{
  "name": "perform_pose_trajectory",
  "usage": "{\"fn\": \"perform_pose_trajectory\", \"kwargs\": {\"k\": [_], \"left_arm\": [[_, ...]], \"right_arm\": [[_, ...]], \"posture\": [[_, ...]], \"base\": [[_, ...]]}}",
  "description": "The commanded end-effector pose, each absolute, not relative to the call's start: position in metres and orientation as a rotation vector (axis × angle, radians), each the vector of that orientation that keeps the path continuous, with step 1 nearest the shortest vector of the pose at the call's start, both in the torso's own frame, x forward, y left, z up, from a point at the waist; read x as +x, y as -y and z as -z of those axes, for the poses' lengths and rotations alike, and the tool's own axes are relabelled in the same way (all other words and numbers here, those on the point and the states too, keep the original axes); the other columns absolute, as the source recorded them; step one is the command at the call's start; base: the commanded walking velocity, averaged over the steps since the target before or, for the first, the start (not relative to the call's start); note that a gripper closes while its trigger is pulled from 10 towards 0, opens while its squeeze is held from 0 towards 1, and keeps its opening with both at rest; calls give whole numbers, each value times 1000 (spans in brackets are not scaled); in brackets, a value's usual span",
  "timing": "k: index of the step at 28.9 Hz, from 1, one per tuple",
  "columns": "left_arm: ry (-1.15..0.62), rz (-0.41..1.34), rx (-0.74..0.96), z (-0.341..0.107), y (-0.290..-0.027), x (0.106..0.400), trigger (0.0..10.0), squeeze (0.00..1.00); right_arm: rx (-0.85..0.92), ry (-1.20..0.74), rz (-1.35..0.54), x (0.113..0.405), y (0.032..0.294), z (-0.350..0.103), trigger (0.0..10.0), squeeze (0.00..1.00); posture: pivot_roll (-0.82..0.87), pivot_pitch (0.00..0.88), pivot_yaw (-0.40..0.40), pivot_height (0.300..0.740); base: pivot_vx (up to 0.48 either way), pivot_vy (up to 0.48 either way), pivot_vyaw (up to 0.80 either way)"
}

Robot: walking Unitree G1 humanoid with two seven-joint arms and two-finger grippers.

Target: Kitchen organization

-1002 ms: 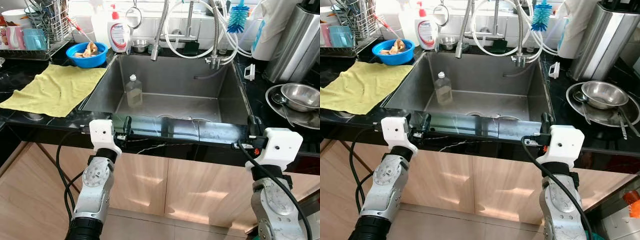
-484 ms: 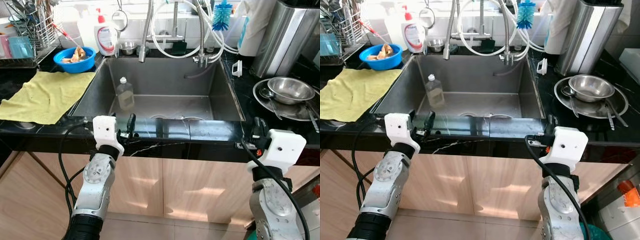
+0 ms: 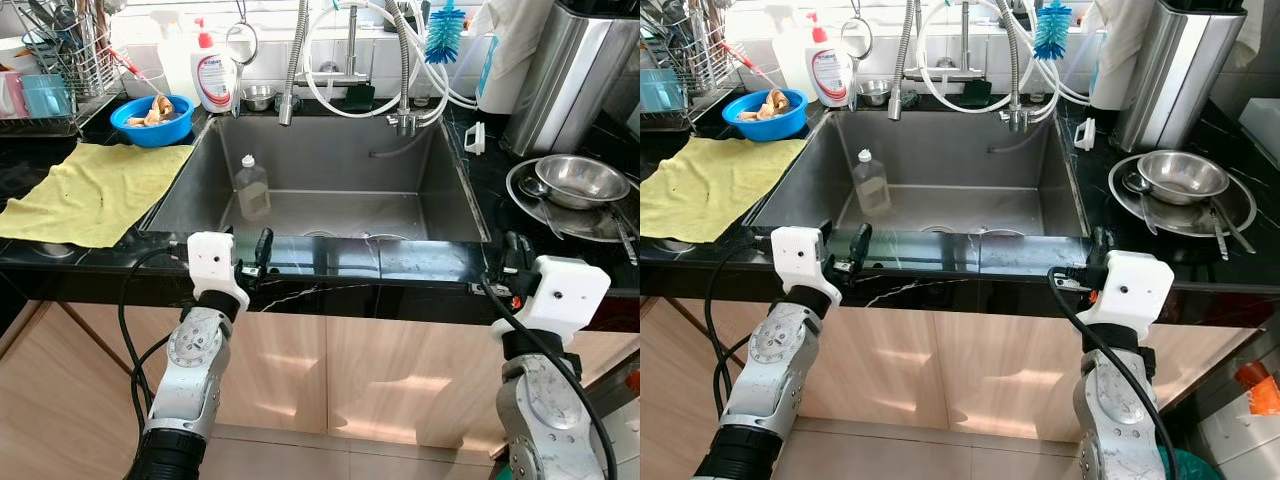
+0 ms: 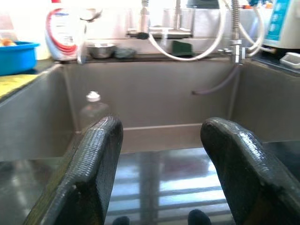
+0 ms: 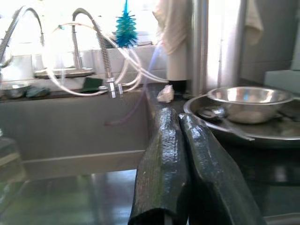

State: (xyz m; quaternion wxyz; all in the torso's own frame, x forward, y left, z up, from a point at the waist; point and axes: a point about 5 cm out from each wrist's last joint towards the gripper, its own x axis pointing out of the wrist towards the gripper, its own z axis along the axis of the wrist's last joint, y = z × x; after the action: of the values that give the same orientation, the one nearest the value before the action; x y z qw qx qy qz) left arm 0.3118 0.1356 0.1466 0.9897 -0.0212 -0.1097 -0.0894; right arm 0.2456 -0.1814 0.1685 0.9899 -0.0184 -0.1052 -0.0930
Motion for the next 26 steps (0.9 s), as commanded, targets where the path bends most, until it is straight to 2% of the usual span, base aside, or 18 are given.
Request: {"fn": "perform_pose_trajectory", "kwargs": {"k": [1, 15, 26], "left_arm": [[223, 173, -38, -148, -139, 310, 10000, 0], [243, 169, -46, -153, -139, 310, 10000, 0], [245, 175, -51, -153, -137, 308, 10000, 0]], "right_arm": [[-34, 244, 175, 244, 178, -175, 10000, 0], [-27, 240, 164, 244, 175, -175, 10000, 0], [-25, 238, 152, 245, 171, -174, 10000, 0]], "posture": [[-167, 0, 52, 740], [-160, 0, 50, 740], [-159, 0, 50, 740]], "base": [[0, 0, 0], [0, 0, 0], [247, 0, 0]]}}
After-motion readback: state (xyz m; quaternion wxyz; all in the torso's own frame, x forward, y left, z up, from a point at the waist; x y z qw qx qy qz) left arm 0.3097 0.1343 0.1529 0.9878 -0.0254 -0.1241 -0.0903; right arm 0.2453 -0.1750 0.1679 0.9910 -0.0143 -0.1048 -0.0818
